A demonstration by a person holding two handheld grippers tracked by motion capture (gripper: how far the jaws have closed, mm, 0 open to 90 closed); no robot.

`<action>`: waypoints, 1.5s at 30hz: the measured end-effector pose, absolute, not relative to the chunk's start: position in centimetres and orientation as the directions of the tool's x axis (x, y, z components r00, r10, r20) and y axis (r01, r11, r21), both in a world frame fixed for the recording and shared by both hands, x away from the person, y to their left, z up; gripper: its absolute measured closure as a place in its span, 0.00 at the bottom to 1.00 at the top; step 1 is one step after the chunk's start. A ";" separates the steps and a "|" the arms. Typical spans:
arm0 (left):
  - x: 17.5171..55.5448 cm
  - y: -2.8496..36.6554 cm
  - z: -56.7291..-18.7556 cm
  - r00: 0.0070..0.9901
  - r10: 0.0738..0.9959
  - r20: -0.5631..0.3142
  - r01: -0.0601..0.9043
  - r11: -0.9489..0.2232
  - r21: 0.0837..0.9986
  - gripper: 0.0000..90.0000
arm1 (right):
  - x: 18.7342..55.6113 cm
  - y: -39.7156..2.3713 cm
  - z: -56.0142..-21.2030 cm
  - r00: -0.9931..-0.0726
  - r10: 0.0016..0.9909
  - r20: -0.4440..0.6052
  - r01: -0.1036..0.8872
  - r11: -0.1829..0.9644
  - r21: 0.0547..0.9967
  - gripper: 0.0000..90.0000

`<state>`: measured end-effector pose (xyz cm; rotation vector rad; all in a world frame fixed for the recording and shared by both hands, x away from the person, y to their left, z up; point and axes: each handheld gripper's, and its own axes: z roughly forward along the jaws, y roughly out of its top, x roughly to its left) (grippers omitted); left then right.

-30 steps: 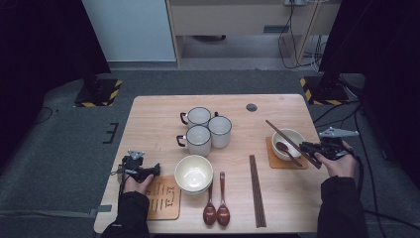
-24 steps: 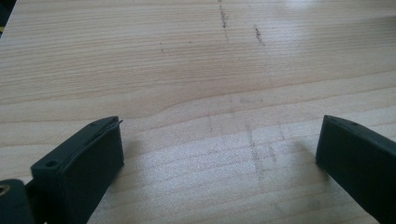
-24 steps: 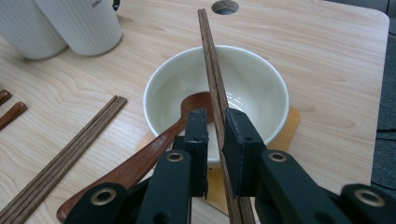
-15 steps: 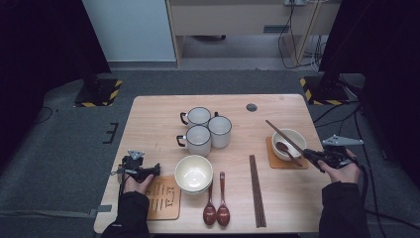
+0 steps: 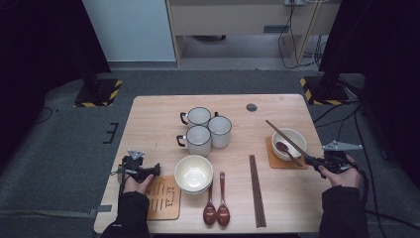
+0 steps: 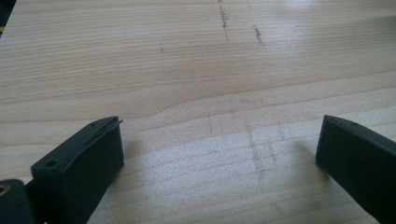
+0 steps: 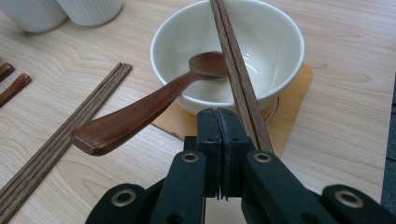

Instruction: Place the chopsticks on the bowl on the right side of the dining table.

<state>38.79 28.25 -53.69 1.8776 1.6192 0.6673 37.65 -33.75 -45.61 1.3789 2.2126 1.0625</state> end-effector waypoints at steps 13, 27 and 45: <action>38.8 28.2 -53.7 0.143 0.990 0.006 0.707 -0.106 0.700 0.00 | 37.9 -34.2 -46.2 -0.443 0.890 0.105 0.651 0.239 0.720 0.95; 38.8 28.2 -53.7 0.144 0.990 0.007 0.708 -0.108 0.698 0.00 | 38.0 -34.8 -46.5 -0.398 0.912 0.101 0.658 0.207 0.724 0.88; 38.8 28.3 -53.7 0.144 0.990 0.007 0.708 -0.108 0.698 0.00 | 38.3 -35.4 -46.8 -0.359 0.929 0.090 0.656 0.182 0.733 0.83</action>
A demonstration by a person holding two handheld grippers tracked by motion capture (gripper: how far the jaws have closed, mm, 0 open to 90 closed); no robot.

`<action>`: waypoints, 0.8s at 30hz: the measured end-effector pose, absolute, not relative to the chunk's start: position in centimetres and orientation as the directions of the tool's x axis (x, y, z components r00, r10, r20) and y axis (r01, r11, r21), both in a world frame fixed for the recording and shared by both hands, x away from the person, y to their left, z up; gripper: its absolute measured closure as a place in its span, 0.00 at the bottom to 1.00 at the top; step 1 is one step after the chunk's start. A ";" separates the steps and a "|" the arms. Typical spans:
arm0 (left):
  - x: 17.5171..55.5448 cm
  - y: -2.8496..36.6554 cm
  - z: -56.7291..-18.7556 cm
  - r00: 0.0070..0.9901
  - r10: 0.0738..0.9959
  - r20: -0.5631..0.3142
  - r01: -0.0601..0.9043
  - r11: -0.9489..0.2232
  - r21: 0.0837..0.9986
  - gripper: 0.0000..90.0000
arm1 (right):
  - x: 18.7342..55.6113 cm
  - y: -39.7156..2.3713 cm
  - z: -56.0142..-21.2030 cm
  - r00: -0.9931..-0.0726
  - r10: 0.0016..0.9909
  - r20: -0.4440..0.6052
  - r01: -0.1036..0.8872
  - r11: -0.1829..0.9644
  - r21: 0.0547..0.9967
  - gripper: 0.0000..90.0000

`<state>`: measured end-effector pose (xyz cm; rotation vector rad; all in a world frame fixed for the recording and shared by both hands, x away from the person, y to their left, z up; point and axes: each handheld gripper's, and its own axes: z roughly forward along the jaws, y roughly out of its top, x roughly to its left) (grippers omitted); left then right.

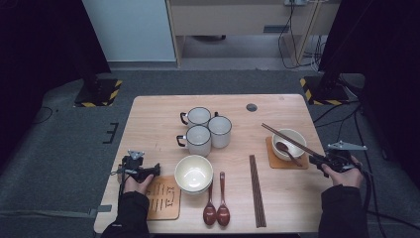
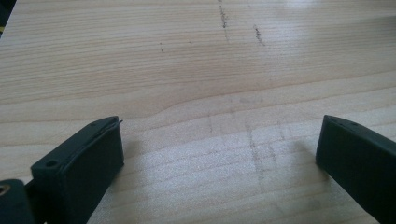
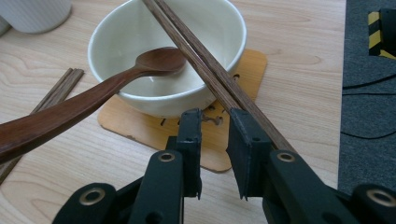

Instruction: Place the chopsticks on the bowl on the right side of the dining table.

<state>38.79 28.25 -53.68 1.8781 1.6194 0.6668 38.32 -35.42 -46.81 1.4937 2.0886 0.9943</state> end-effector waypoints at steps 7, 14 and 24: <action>38.8 28.2 -53.7 0.144 0.990 0.007 0.707 -0.108 0.698 0.00 | 38.4 -35.6 -47.0 -0.340 0.936 0.094 0.659 0.166 0.734 0.81; 38.8 28.2 -53.7 0.142 0.990 0.006 0.707 -0.106 0.700 0.00 | 38.5 -35.8 -47.1 -0.333 0.939 0.089 0.653 0.162 0.740 0.80; 38.8 28.2 -53.7 0.143 0.990 0.006 0.707 -0.106 0.700 0.00 | 38.6 -36.0 -47.2 -0.323 0.943 0.084 0.646 0.155 0.748 0.80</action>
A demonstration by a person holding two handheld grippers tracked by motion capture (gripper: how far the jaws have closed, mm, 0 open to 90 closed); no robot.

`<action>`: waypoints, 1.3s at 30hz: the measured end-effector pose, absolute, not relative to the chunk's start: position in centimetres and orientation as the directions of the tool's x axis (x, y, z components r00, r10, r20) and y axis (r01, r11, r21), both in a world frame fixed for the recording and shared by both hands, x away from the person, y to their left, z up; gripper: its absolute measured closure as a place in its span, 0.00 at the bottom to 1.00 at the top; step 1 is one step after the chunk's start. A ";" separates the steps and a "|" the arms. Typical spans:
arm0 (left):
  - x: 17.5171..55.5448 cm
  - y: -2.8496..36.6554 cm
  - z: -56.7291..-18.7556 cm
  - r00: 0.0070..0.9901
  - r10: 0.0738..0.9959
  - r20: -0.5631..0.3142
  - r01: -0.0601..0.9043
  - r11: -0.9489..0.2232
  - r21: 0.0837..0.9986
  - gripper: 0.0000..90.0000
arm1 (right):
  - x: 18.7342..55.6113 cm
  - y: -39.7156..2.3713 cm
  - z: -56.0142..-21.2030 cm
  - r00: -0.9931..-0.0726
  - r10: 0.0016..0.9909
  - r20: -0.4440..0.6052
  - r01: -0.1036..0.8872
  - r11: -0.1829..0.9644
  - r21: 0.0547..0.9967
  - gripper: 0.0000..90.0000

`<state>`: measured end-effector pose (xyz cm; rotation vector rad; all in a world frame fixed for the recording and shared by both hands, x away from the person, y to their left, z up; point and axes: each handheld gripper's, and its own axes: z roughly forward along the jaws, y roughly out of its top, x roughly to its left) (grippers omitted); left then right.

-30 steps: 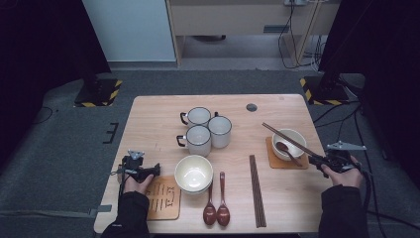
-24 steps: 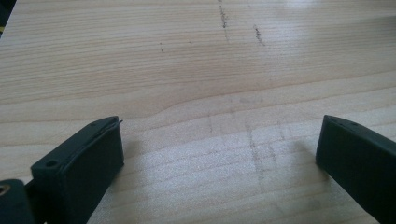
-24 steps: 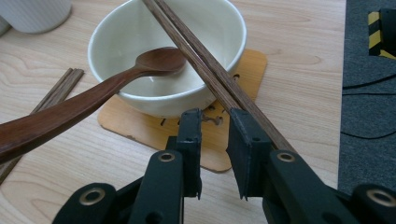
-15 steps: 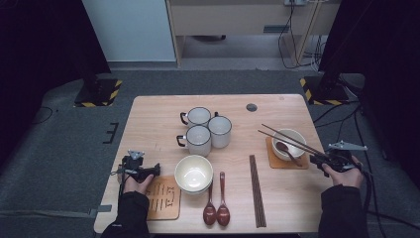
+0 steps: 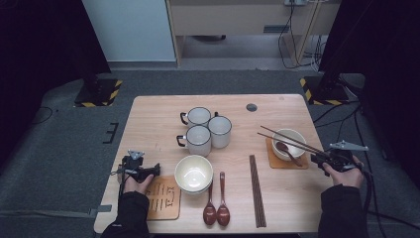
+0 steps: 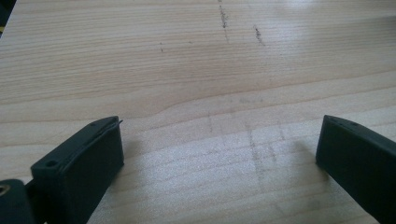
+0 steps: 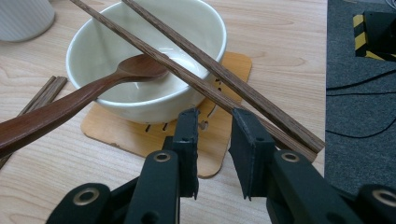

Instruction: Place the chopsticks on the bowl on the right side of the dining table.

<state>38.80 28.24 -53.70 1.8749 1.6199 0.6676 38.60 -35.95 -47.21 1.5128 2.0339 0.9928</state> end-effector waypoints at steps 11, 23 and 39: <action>38.8 28.2 -53.7 0.143 0.990 0.006 0.707 -0.106 0.700 0.00 | 38.5 -35.5 -46.5 -0.338 0.936 0.095 0.626 0.148 0.765 0.79; 38.8 28.2 -53.7 0.143 0.990 0.006 0.707 -0.106 0.700 0.00 | 38.7 -34.5 -44.5 -0.378 0.920 0.109 0.560 0.133 0.818 0.74; 38.8 28.2 -53.7 0.144 0.990 0.007 0.708 -0.108 0.698 0.00 | 40.7 -32.8 -43.4 -0.405 0.907 0.112 0.527 0.132 0.839 0.77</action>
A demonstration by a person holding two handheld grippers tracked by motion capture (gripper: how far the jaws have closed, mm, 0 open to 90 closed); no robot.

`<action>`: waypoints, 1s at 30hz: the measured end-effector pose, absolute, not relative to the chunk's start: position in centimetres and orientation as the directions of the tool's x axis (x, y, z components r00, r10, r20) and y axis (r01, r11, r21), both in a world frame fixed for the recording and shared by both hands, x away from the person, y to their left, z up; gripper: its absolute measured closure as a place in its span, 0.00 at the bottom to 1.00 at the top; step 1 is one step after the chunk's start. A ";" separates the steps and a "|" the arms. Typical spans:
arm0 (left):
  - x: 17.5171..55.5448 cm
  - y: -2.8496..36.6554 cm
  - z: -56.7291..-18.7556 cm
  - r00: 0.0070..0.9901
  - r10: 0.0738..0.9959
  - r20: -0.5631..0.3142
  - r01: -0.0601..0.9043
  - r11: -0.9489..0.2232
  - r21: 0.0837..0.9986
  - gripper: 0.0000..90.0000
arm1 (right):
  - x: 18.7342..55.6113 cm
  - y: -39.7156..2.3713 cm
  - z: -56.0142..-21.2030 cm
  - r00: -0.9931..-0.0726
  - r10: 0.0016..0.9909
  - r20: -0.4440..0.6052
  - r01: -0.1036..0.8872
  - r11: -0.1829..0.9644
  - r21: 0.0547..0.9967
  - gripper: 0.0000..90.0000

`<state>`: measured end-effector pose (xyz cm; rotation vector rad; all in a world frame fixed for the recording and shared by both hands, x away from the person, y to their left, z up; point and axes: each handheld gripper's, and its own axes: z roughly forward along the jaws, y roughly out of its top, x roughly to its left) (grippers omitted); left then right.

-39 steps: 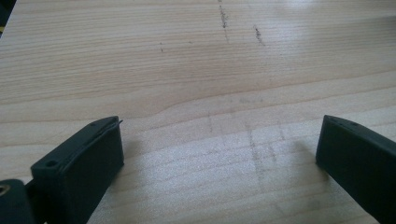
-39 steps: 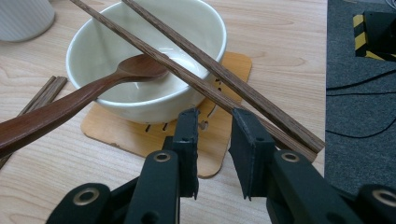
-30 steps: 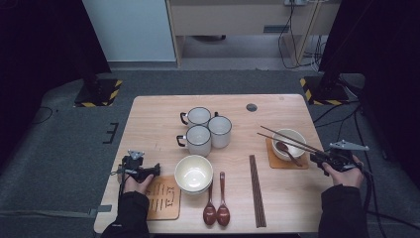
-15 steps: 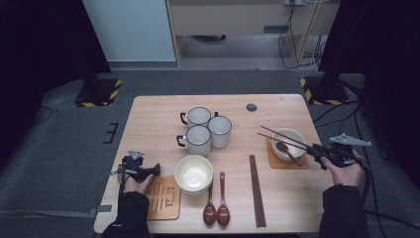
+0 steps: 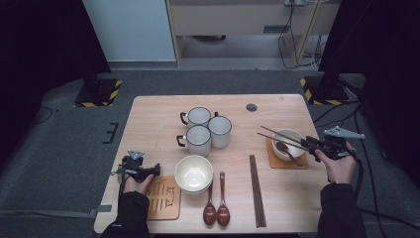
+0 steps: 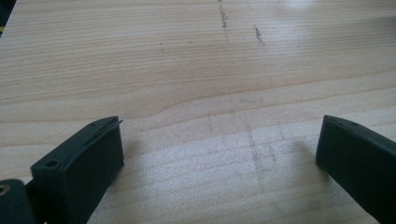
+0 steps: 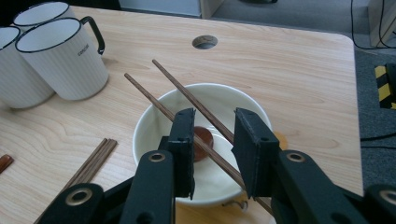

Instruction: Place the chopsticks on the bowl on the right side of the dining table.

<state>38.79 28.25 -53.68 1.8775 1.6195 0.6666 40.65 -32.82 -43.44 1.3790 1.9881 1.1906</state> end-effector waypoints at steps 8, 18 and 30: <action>38.8 28.2 -53.7 0.144 0.990 0.007 0.708 -0.108 0.698 0.00 | 42.0 -31.6 -43.6 -0.423 0.901 0.100 0.527 0.154 0.836 0.75; 38.8 28.3 -53.7 0.144 0.989 0.007 0.708 -0.108 0.698 0.00 | 43.4 -30.5 -44.1 -0.442 0.893 0.086 0.514 0.174 0.840 0.70; 38.8 28.2 -53.7 0.143 0.990 0.005 0.707 -0.106 0.700 0.00 | 44.7 -29.7 -45.4 -0.441 0.892 0.099 0.543 0.178 0.820 0.65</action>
